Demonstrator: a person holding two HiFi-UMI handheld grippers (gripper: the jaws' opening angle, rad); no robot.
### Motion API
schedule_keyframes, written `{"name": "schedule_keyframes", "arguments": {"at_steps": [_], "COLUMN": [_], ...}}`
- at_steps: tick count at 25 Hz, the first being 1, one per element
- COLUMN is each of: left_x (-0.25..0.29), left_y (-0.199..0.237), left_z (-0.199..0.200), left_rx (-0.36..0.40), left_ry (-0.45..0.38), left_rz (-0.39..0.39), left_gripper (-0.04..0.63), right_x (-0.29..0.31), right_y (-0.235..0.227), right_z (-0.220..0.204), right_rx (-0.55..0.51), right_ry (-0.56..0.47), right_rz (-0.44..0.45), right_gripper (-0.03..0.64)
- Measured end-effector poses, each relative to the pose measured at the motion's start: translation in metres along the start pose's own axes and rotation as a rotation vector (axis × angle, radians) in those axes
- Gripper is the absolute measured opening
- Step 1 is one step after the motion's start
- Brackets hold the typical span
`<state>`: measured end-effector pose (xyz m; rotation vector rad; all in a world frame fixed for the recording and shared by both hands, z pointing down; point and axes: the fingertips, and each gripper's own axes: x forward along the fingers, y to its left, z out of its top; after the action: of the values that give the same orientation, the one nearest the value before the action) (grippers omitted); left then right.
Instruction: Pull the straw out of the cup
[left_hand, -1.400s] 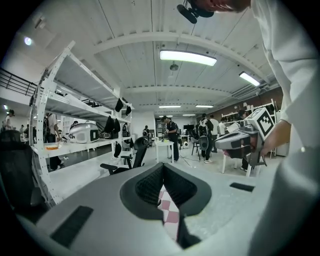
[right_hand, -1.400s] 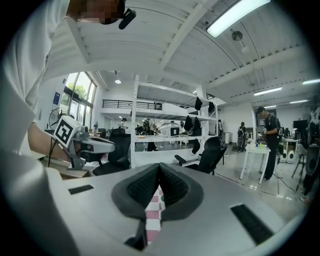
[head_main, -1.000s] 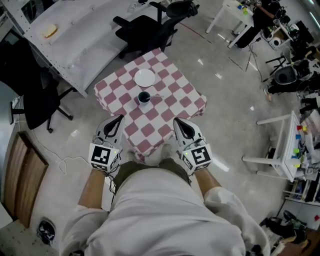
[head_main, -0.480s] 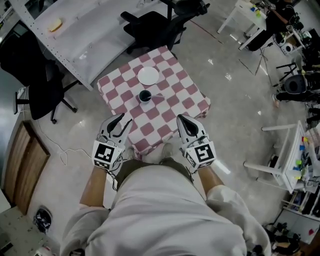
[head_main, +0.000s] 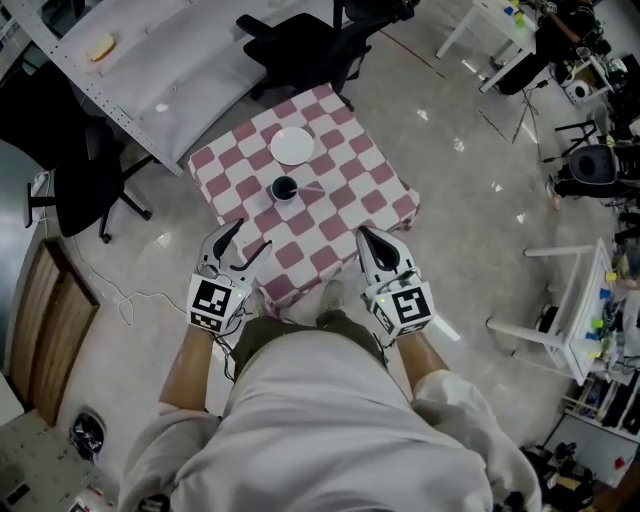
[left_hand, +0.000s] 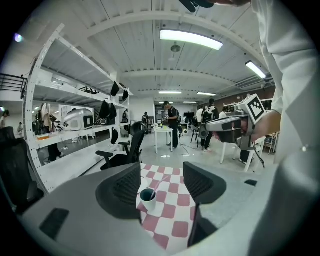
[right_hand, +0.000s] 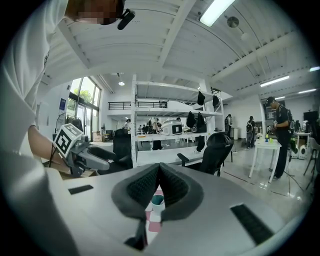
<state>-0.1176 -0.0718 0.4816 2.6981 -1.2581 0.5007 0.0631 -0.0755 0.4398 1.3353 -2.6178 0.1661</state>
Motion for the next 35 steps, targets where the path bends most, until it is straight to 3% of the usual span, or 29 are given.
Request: {"name": "schedule_keyframes", "arguments": {"at_steps": [12,35], "left_x": [0.057,0.193], "left_y": [0.001,0.017], "left_z": [-0.025,-0.135], "left_rx": [0.01,0.049], "left_ry": [0.081,0.356], "left_rz": [-0.026,-0.076], "left_gripper": [0.265,0.256], "right_x": [0.006,0.022], "right_y": [-0.019,-0.07], "right_z": [-0.006,-0.029], "right_rx": [0.01,0.023], "right_ry": [0.006,0.075], "right_rz": [0.015,0.013], "right_gripper": [0.003,0.004]}}
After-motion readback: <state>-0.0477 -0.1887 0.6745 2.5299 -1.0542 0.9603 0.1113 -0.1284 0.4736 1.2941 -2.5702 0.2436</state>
